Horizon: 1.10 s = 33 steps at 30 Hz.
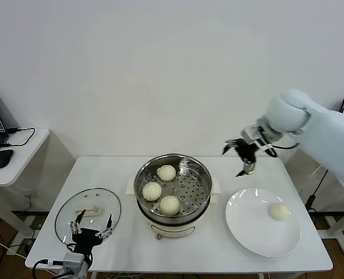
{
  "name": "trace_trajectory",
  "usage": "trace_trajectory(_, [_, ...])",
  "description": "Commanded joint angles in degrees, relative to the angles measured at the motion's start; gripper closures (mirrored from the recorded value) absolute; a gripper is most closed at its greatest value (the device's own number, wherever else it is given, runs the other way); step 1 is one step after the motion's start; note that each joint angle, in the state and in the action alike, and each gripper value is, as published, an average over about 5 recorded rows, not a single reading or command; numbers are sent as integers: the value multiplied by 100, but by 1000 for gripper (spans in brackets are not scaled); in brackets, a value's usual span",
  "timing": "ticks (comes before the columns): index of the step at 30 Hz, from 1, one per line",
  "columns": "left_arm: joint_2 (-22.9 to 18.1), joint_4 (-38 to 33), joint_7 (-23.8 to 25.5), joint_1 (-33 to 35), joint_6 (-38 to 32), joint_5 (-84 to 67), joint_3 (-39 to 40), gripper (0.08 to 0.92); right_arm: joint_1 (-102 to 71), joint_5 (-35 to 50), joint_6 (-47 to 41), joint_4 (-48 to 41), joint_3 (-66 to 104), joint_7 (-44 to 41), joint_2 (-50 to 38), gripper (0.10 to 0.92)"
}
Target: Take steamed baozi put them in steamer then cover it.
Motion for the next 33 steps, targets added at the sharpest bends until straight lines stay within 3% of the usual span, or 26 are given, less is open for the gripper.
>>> trace_trajectory(1, [14, -115, -77, 66, 14, -109, 42, 177, -1578, -745, -566, -378, 1237, 163, -853, 203])
trace_trajectory(16, [26, -94, -16, 190, 26, -20, 71, 177, -3238, -1395, -512, -923, 2369, 414, -478, 203])
trace_trajectory(23, [44, -52, 6, 187, 34, -12, 73, 177, -3508, -1556, 292, -1455, 2606, 334, -199, 203])
trace_trajectory(33, [36, 72, 22, 163, 38, 17, 77, 177, -3768, -2105, 601, -1729, 2721, 222, -53, 203])
